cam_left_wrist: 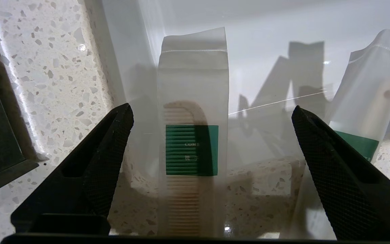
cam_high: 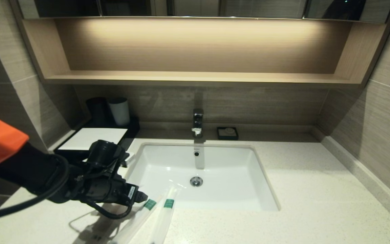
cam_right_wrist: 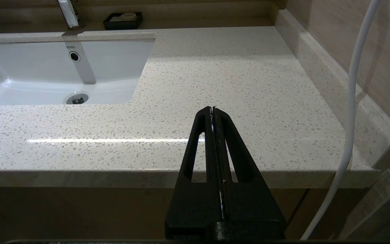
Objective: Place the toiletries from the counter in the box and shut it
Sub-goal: Pick up the bathroom toiletry
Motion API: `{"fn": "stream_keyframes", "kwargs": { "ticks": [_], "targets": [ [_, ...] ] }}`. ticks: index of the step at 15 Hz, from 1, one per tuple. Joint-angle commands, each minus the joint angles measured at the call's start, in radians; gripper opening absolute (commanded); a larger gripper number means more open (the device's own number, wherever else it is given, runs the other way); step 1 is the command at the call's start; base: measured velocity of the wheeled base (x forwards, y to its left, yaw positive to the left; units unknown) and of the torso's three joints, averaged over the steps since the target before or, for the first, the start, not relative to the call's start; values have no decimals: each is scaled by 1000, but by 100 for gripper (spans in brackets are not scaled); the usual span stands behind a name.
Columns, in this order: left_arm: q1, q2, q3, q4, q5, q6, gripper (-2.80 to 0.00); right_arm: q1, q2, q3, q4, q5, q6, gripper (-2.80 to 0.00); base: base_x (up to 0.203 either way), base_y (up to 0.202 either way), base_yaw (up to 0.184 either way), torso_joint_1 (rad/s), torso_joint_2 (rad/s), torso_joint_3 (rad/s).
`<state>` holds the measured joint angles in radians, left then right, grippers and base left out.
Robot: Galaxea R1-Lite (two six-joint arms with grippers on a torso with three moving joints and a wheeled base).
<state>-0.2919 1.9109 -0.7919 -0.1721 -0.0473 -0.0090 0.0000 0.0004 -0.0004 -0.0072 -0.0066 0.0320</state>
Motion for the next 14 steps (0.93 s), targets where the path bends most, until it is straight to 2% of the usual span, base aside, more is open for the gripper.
{"fn": "stream_keyframes", "kwargs": {
  "ticks": [1,14],
  "targets": [
    [-1,4,0,-1,0,-2,0,0,1,0,0,0,0,-280,0,0,0,0,0,0],
    [-6,-3,14,2,14,-1,0,0,1,-1,0,0,0,-280,0,0,0,0,0,0]
  ]
}}
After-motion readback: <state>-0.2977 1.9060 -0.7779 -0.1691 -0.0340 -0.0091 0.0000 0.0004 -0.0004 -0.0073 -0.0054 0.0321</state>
